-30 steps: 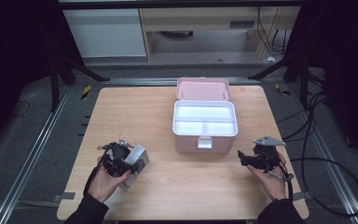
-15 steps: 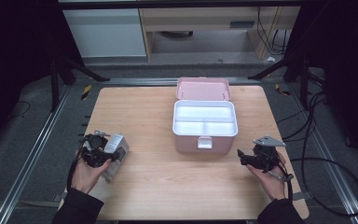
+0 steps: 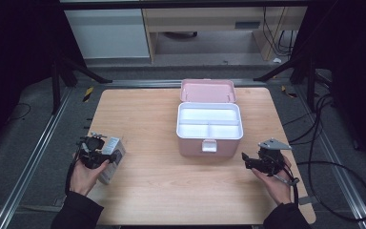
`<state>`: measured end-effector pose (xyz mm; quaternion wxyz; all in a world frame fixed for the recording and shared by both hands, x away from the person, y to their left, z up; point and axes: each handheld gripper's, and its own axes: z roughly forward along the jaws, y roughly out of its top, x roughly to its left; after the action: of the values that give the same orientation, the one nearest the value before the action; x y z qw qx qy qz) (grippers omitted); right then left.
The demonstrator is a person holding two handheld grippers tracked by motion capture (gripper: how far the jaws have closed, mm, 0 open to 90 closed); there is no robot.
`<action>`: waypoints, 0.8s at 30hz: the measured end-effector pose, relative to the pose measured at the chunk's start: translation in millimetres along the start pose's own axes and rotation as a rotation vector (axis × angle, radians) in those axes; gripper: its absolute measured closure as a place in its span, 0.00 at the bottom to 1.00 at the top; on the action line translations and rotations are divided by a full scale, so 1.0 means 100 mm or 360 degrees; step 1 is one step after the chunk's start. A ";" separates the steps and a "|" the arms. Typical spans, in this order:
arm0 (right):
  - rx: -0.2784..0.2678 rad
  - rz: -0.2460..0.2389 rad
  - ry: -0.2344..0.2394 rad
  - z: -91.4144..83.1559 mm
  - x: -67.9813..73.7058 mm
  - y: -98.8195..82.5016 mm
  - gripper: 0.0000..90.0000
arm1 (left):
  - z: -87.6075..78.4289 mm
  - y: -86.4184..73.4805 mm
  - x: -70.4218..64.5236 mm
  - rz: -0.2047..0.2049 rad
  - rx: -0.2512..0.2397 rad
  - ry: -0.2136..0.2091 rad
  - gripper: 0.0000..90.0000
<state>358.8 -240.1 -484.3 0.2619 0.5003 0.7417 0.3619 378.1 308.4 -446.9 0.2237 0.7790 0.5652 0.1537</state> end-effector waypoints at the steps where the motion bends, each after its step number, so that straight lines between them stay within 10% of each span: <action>1: -0.0002 0.0009 0.0003 -0.01 0.00 0.01 0.24 | -0.04 0.01 -0.01 0.0005 -0.0025 0.0009 0.57; 8: -0.0064 0.0006 0.0040 -0.06 0.02 0.09 0.26 | -0.43 0.06 -0.09 0.0061 -0.0346 0.0047 0.52; 16: -0.0205 -0.0016 0.0062 -0.22 0.04 0.32 0.29 | -0.66 0.13 -0.30 0.0161 -0.0650 -0.0068 0.46; 24: -0.0320 0.0003 0.0066 -0.33 -0.02 0.61 0.33 | -0.52 0.39 -0.53 0.0226 -0.0712 -0.0119 0.45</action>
<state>368.8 -236.5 -415.8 0.2949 0.4646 0.7065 0.4450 367.3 256.8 -381.3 0.4003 0.7530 0.4522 0.2613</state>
